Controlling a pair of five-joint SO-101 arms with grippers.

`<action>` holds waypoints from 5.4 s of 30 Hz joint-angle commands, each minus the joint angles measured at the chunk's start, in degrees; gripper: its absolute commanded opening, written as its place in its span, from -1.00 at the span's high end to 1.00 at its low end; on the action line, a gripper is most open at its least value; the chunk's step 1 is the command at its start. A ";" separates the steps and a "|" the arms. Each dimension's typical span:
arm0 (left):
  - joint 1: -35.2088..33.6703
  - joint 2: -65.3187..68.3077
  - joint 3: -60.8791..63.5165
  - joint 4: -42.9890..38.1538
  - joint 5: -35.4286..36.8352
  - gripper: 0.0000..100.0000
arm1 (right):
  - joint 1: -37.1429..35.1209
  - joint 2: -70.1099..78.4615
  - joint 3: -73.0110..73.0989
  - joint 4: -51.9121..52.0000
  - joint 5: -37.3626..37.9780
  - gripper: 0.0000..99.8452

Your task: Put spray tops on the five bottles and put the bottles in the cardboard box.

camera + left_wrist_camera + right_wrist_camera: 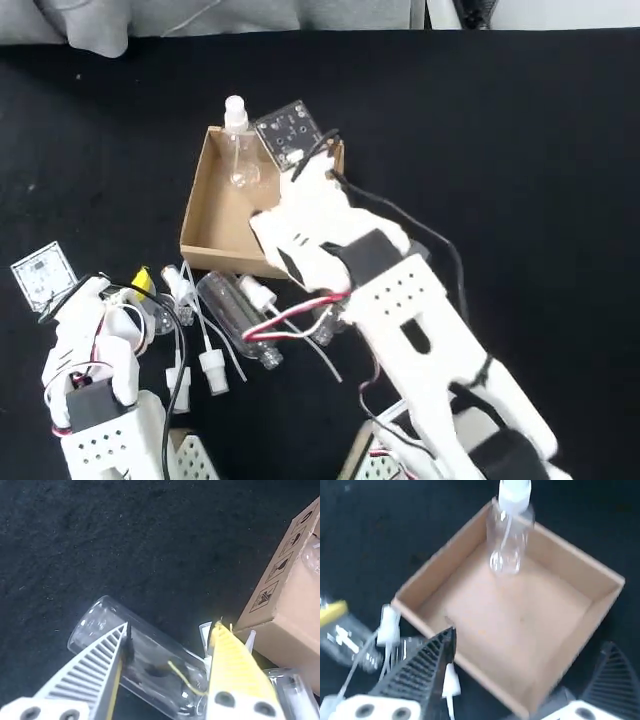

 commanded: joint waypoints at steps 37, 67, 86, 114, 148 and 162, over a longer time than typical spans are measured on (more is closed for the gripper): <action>-0.66 -0.53 0.57 -4.66 -0.35 0.51 | 25.41 -9.54 0.04 32.70 46.95 0.25; -0.22 -0.53 0.75 -4.66 -0.35 0.51 | 29.89 -9.45 20.53 22.42 85.45 0.24; -0.04 -0.53 0.75 -4.66 -0.35 0.51 | 29.80 -9.45 32.04 8.26 85.54 0.25; -0.04 -0.53 0.75 -4.66 -0.35 0.51 | 29.80 -9.54 28.70 11.25 52.48 0.25; -0.04 -0.53 0.75 -4.66 -0.35 0.51 | 29.80 -9.45 20.18 22.42 86.59 0.24; -0.04 -0.53 0.75 -4.66 -0.35 0.51 | 26.99 -9.36 30.99 8.62 86.68 0.25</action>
